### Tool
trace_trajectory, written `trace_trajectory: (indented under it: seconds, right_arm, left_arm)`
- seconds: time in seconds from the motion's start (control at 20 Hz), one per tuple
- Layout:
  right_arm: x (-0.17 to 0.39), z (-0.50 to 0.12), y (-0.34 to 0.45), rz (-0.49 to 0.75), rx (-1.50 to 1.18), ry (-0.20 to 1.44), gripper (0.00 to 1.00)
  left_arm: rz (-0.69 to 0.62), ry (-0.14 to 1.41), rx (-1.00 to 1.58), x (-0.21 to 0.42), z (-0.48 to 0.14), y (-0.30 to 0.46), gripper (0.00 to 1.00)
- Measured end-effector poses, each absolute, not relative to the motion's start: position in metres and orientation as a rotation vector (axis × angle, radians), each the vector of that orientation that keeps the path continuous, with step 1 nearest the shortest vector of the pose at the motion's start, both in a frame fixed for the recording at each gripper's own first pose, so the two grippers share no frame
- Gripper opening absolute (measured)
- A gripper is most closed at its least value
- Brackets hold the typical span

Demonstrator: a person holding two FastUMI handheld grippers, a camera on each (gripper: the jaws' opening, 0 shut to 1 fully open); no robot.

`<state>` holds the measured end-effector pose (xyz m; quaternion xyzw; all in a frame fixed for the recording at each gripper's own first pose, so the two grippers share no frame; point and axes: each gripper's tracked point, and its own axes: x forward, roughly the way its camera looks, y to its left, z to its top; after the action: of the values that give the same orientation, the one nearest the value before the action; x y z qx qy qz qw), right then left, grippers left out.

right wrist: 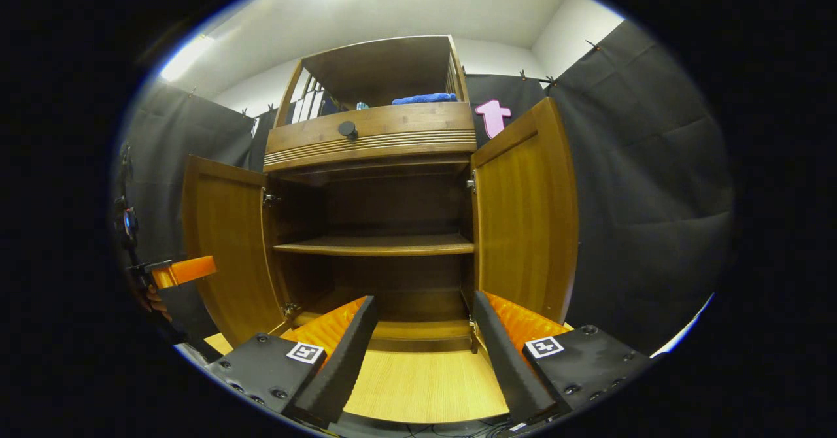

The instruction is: Open the right door of the double-door shoe cabinet with the right hand, and open the left door with the left hand.

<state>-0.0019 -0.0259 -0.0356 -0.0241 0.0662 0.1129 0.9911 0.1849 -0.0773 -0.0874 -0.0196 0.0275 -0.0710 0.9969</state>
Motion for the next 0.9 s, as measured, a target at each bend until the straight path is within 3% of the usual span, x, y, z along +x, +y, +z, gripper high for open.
trace_trajectory:
  seconds: [0.2,0.3,0.35,0.55,0.8,0.9]
  right_arm:
    - [-0.007,-0.033,-0.036,0.195,-0.058,0.125,0.97]
    - [-0.010,-0.034,-0.039,0.186,-0.057,0.130,0.97]
    - [-0.011,-0.034,-0.040,0.182,-0.057,0.132,0.97]
    - [-0.012,-0.031,-0.044,0.166,-0.065,0.125,0.96]
    - [-0.009,-0.033,-0.042,0.164,-0.057,0.128,0.97]
    - [-0.007,-0.032,-0.040,0.165,-0.060,0.128,0.96]
  left_arm:
    - [0.011,0.100,0.051,0.185,-0.099,-0.053,0.21]
    - [0.023,0.110,0.051,0.186,-0.101,-0.053,0.21]
    - [0.023,0.111,0.042,0.186,-0.103,-0.053,0.17]
    - [0.026,0.091,0.003,0.189,-0.102,-0.060,0.49]
    - [0.036,0.066,0.006,0.191,-0.098,-0.056,0.82]
    - [0.034,0.065,0.013,0.191,-0.098,-0.055,0.90]
